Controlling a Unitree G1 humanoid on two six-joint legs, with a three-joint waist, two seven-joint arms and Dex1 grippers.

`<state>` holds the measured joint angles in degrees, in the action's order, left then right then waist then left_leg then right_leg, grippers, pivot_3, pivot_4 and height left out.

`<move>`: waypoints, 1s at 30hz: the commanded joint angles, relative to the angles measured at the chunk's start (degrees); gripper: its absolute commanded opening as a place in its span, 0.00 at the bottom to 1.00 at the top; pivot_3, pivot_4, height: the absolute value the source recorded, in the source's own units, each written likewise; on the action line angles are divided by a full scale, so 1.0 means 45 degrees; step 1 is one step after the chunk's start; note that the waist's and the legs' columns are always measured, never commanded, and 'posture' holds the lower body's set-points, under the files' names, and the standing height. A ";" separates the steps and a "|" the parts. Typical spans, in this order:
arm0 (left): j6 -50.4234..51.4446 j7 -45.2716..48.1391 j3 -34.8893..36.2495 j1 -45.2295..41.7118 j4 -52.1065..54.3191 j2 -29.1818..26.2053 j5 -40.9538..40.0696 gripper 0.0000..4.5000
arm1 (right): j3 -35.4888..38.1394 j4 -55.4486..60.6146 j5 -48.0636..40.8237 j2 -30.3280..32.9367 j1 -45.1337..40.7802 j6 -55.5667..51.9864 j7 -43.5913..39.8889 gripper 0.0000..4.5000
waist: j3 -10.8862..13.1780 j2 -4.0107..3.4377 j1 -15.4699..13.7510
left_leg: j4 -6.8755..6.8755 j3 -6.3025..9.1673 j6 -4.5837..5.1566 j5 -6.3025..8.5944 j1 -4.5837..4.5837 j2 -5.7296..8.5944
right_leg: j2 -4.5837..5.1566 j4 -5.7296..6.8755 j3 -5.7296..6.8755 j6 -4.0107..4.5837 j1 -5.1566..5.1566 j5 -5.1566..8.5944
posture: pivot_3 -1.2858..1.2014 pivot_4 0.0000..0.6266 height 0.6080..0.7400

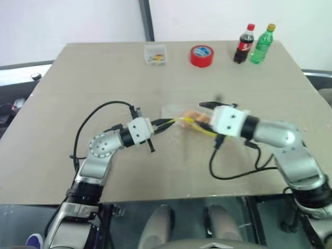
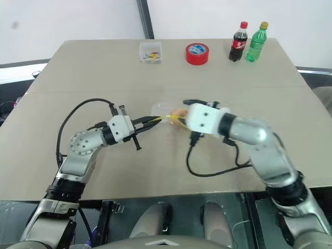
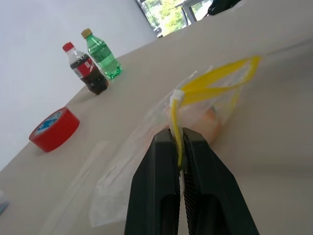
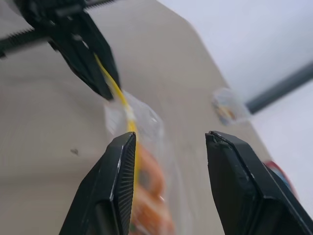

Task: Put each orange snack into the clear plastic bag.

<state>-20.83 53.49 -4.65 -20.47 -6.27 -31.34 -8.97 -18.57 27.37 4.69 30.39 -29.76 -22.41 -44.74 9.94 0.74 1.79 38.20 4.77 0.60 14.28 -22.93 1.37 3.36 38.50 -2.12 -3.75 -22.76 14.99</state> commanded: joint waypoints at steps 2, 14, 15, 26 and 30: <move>-0.0413 0.0001 0.0089 -0.0113 0.0443 -0.0156 0.0037 0.00 | -0.0741 -0.0961 0.0354 -0.0668 -0.1154 -0.0230 0.0008 0.51 | 0.0001 -0.0001 -0.0030 | -0.0005 -0.0004 0.0000 0.0000 -0.0014 0.0026 | 0.0035 -0.0030 0.0000 -0.0004 -0.0002 -0.0002 | 0.52 0.24 1.00; -0.0335 -0.0185 0.0116 0.0113 0.0795 -0.0237 0.0064 0.00 | -0.1055 -0.2040 0.0448 -0.0861 -0.1760 0.0532 -0.0451 0.12 | 0.0003 -0.0003 -0.0151 | -0.0055 0.0005 0.0010 0.0006 -0.0009 0.0032 | 0.0045 -0.0067 0.0027 -0.0006 -0.0001 -0.0004 | 0.52 0.24 1.00; -0.0329 -0.0201 0.0119 0.0107 0.0796 -0.0235 0.0065 0.00 | -0.1062 -0.2068 0.0443 -0.0862 -0.1779 0.0557 -0.0500 0.12 | 0.0003 -0.0003 -0.0152 | -0.0055 0.0005 0.0010 0.0006 -0.0010 0.0034 | 0.0046 -0.0069 0.0027 -0.0006 0.0000 -0.0004 | 0.52 0.24 1.00; -0.0335 -0.0243 0.0044 0.0043 0.0790 -0.0220 0.0070 0.00 | -0.1279 -0.2036 0.0557 -0.0966 -0.1816 0.0705 -0.0728 0.12 | 0.0003 -0.0003 -0.0152 | -0.0055 0.0006 0.0010 0.0006 -0.0009 0.0035 | 0.0045 -0.0069 0.0029 -0.0006 0.0000 -0.0004 | 0.52 0.24 1.00; -0.0375 -0.0137 -0.0011 0.0033 0.0821 -0.0253 0.0036 0.00 | -0.1401 -0.2164 0.0717 -0.0955 -0.1820 0.0973 -0.0789 0.12 | 0.0002 -0.0003 -0.0152 | -0.0055 0.0006 0.0010 0.0006 -0.0009 0.0035 | 0.0045 -0.0069 0.0028 -0.0007 0.0000 -0.0004 | 0.52 0.24 1.00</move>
<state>-21.59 52.77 -5.02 -19.90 -5.03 -31.99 -8.48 -24.92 16.92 7.43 26.35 -36.72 -19.47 -48.33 9.95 0.72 1.10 37.95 4.80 0.64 14.30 -22.97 1.52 3.56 38.19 -1.99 -3.78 -22.76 14.98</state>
